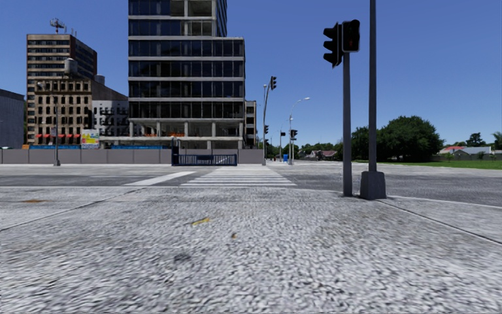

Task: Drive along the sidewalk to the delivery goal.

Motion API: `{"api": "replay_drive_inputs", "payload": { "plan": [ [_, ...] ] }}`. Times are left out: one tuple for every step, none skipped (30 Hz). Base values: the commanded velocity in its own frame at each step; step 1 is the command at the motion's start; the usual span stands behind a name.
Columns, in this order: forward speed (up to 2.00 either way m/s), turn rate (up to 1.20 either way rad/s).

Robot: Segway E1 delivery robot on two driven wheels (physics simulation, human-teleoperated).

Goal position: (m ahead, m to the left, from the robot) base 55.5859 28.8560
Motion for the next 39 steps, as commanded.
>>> {"api": "replay_drive_inputs", "payload": {
  "plan": [
    [2.00,0.00],
    [2.00,0.00],
    [2.00,0.00],
    [2.00,0.00],
    [2.00,0.00],
    [2.00,0.00],
    [2.00,0.00],
    [2.00,0.00],
    [2.00,0.00],
    [2.00,0.00],
    [2.00,0.00],
    [2.00,0.00],
    [2.00,0.00],
    [2.00,0.00],
    [2.00,0.00],
    [2.00,0.00],
    [2.00,0.00],
    [2.00,0.00],
    [2.00,0.00],
    [2.00,0.00],
    [2.00,0.00],
    [2.00,0.00],
    [2.00,0.00],
    [2.00,0.00],
    [2.00,0.00],
    [2.00,0.00],
    [2.00,0.00],
    [2.00,0.00],
    [2.00,0.00],
    [2.00,0.00],
    [2.00,0.00],
    [2.00,0.00],
    [2.00,0.00],
    [2.00,0.00],
    [2.00,0.00],
    [2.00,0.00],
    [2.00,0.00],
    [2.00,0.00],
    [2.00,0.00]
  ]
}}
